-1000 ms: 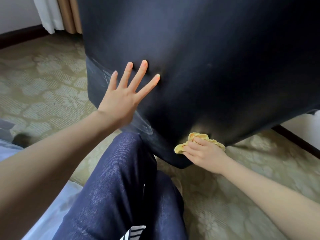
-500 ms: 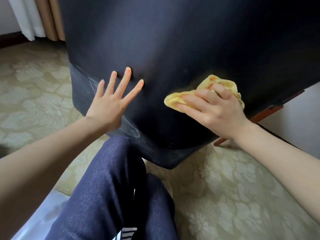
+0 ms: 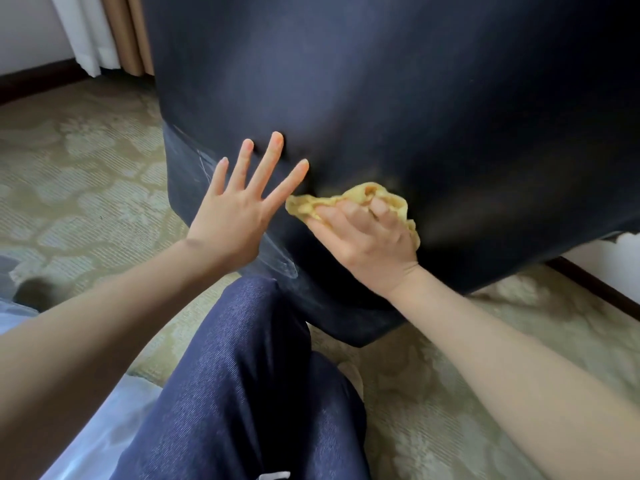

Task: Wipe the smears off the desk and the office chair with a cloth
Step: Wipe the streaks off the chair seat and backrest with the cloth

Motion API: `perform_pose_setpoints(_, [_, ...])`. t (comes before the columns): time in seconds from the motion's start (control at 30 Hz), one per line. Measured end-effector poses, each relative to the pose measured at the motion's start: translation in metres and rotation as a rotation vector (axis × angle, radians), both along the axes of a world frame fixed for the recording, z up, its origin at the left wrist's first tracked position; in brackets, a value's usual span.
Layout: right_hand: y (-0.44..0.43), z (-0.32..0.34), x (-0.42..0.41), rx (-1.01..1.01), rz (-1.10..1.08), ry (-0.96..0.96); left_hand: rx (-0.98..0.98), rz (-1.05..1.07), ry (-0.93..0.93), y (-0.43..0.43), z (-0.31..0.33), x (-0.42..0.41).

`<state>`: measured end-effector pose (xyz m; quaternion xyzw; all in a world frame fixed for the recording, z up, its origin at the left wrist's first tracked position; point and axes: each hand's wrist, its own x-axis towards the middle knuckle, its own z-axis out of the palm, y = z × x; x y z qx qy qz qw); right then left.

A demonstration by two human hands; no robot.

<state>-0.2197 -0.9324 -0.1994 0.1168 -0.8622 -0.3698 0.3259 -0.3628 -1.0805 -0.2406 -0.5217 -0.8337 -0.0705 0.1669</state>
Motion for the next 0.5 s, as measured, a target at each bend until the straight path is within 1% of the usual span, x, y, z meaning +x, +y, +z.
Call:
perform_pose_setpoints(0.07, [0.003,-0.023,0.011,0.004,-0.027,-0.130,0.003,-0.002,-0.004,0.000,0.000,0.001])
perform_pose_setpoints(0.13, [0.007,-0.045,0.030,0.032,-0.079,-0.307,-0.006,-0.002,-0.010,-0.001,0.001,0.001])
perform_pose_setpoints(0.23, [0.014,-0.068,0.068,0.033,-0.197,-0.594,-0.033,0.007,-0.019,-0.002,0.004,0.002])
perform_pose_setpoints(0.3, [0.020,-0.074,0.095,0.042,-0.281,-0.735,-0.054,0.012,-0.036,-0.002,0.006,0.003])
perform_pose_setpoints(0.37, [0.027,-0.068,0.116,0.068,-0.322,-0.805,-0.071,0.018,-0.049,-0.002,0.009,0.003])
perform_pose_setpoints(0.5, [0.040,-0.037,0.137,0.128,-0.339,-0.862,-0.104,0.025,-0.062,-0.004,0.016,0.007])
